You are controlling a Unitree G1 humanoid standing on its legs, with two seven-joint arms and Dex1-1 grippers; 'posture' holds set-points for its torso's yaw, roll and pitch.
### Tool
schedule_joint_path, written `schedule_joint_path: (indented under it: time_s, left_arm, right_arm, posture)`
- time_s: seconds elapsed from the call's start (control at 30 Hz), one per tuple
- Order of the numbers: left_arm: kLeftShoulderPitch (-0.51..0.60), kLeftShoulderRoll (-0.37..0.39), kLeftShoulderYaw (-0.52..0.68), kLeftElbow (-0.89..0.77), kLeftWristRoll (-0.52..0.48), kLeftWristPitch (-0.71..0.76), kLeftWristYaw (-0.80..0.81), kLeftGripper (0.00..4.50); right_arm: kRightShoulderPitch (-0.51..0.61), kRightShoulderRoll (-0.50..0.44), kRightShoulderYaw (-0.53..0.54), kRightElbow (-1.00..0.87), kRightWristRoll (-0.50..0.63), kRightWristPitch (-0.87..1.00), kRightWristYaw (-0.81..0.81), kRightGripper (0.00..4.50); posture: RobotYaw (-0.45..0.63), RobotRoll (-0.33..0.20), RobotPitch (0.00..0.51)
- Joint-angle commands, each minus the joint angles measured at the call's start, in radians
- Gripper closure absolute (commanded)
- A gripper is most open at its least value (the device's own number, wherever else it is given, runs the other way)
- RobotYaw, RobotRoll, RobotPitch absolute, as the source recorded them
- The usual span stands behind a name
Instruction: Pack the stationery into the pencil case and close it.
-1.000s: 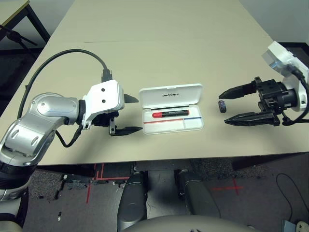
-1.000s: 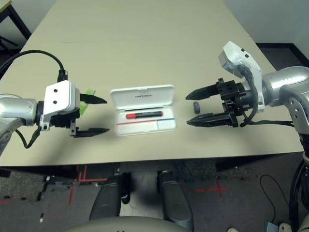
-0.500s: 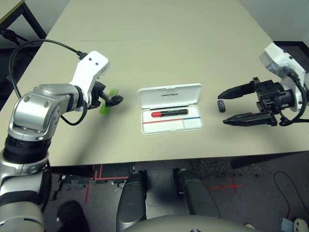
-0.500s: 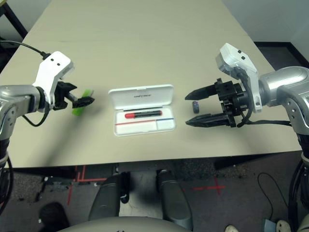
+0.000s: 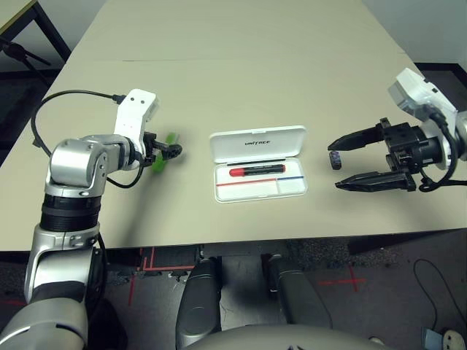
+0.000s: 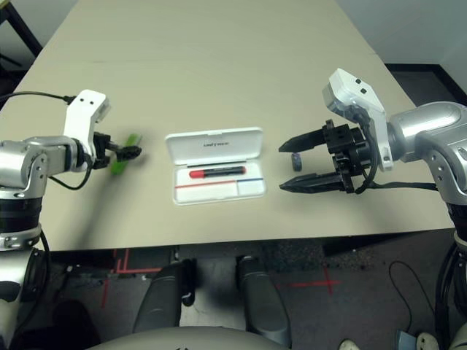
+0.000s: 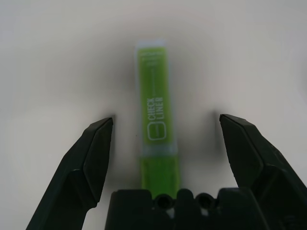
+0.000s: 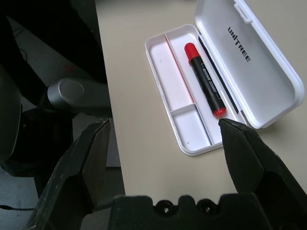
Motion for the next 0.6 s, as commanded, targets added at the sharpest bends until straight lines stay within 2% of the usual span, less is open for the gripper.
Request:
schedule_joint_path:
  time_s: [0.03,0.37,0.47,0.6]
  left_arm:
    - [0.011,-0.026,0.013,0.043,0.019,-0.027,0.024,0.0]
    - [0.021,-0.061,-0.007,0.096,0.032,-0.069,0.032,0.0]
    - [0.025,-0.062,-0.013,0.099,0.033,-0.072,0.026,0.62]
    - [0.028,-0.058,-0.022,0.095,0.038,-0.075,0.015,2.08]
  right_arm:
    - [0.009,0.002,0.013,-0.017,-0.003,-0.01,-0.001,0.05]
    - [0.012,0.002,0.022,-0.015,-0.005,-0.023,-0.007,0.05]
    - [0.014,0.002,0.021,-0.016,-0.005,-0.025,-0.008,0.0]
    - [0.016,0.006,0.022,-0.016,-0.006,-0.028,-0.012,0.0]
  posture:
    - [-0.01,0.0,0.192]
    - [-0.02,0.0,0.192]
    - [-0.02,0.0,0.192]
    - [-0.02,0.0,0.192]
